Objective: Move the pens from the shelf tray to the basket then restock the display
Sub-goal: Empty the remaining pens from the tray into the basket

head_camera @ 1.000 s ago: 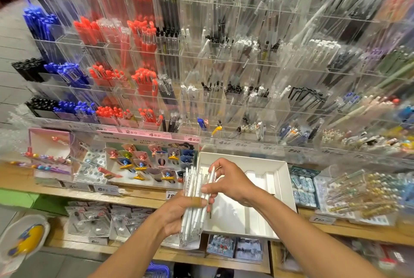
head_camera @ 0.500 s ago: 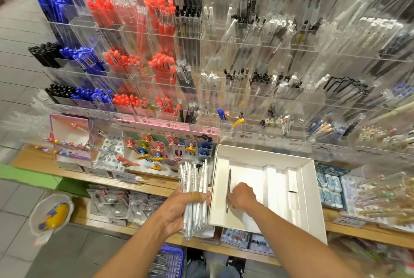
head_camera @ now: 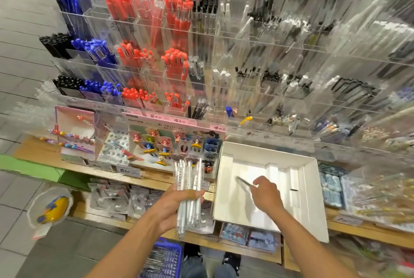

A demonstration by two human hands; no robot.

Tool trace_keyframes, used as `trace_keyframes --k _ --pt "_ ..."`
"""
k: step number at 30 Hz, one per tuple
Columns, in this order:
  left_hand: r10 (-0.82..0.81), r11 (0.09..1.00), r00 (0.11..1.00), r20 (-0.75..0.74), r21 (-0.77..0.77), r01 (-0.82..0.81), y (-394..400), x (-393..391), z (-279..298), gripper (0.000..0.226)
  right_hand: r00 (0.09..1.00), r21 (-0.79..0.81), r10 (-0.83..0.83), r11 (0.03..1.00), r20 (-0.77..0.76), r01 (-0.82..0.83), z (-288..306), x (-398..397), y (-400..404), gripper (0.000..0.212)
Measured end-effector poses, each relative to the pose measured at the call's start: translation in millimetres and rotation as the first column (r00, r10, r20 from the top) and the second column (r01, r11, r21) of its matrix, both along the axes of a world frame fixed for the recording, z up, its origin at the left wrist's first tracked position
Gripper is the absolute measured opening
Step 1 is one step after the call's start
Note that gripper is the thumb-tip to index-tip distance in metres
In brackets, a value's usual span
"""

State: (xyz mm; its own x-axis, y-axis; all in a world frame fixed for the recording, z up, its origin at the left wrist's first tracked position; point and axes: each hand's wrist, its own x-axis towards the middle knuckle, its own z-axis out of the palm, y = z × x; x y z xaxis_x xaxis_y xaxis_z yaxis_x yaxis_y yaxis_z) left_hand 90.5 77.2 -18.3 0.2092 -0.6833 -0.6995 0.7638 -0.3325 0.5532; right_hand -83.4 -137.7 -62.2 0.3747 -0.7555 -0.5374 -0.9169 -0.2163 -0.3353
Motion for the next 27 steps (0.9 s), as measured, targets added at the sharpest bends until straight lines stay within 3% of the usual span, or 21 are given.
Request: trace_keyframes --k 4,8,10,14,19,22,27 --pt "0.017 1.0 0.999 0.031 0.01 -0.018 0 -7 8 0.071 0.911 0.038 -0.105 0.994 0.398 0.098 41 -36 7 0.01" --pt "0.087 0.996 0.994 0.063 -0.015 -0.086 3 -24 20 0.057 0.799 0.268 -0.243 0.957 0.551 0.106 72 -37 6 0.007" --pt "0.15 0.988 0.987 0.058 -0.03 -0.149 11 -35 23 0.057 0.79 0.285 -0.198 0.958 0.581 0.031 82 -32 5 0.011" --pt "0.257 0.966 0.963 0.082 -0.048 -0.254 38 -60 23 0.085 0.792 0.257 -0.012 0.949 0.611 -0.183 96 -12 8 0.024" --pt "0.46 0.887 0.882 0.105 -0.015 -0.461 90 -106 17 0.101 0.757 0.28 0.2 0.846 0.623 -0.454 96 13 41 0.026" --pt "0.579 0.814 0.811 0.082 -0.003 -0.58 129 -137 9 0.097 0.73 0.291 0.362 0.745 0.579 -0.6 92 23 76 0.028" --pt "0.769 0.635 0.637 0.059 0.048 -0.771 200 -195 -3 0.068 0.652 0.336 0.542 0.571 0.53 -0.749 83 34 160 0.035"
